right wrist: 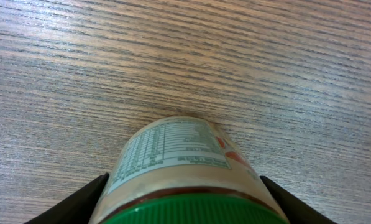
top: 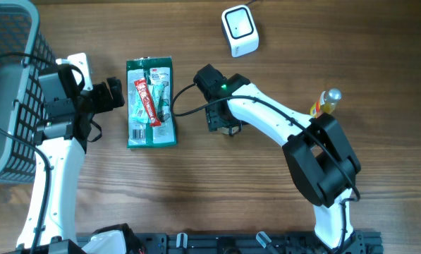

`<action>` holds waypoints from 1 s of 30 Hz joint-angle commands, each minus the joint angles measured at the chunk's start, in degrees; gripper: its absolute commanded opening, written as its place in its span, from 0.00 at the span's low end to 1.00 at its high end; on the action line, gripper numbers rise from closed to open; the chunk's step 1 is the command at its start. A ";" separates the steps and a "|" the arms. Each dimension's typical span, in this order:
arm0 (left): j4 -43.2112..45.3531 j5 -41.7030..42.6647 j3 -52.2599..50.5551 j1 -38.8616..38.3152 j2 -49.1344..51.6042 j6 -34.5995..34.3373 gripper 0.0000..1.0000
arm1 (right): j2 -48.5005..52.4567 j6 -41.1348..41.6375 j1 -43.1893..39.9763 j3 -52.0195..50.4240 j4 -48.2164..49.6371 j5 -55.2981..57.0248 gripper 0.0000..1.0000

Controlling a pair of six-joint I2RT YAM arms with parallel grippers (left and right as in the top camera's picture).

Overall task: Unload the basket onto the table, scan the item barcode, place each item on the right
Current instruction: 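Raise the jar with the right gripper up to the scanner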

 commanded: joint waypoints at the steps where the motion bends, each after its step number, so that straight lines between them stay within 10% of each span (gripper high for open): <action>1: 0.13 0.24 0.44 0.26 0.17 0.44 1.00 | -0.15 0.22 -0.42 1.49 -0.11 1.01 0.68; 13: 0.13 0.24 0.44 0.26 0.17 0.44 1.00 | -13.11 -10.88 -8.39 30.16 -17.75 -7.43 0.37; 17: 0.13 0.24 0.44 0.26 0.17 0.44 1.00 | -10.38 -11.96 -12.74 26.69 -3.23 -7.41 0.17; 30: 0.13 0.24 0.44 0.26 0.17 0.44 1.00 | 9.86 -11.82 -15.26 26.08 40.89 9.57 0.04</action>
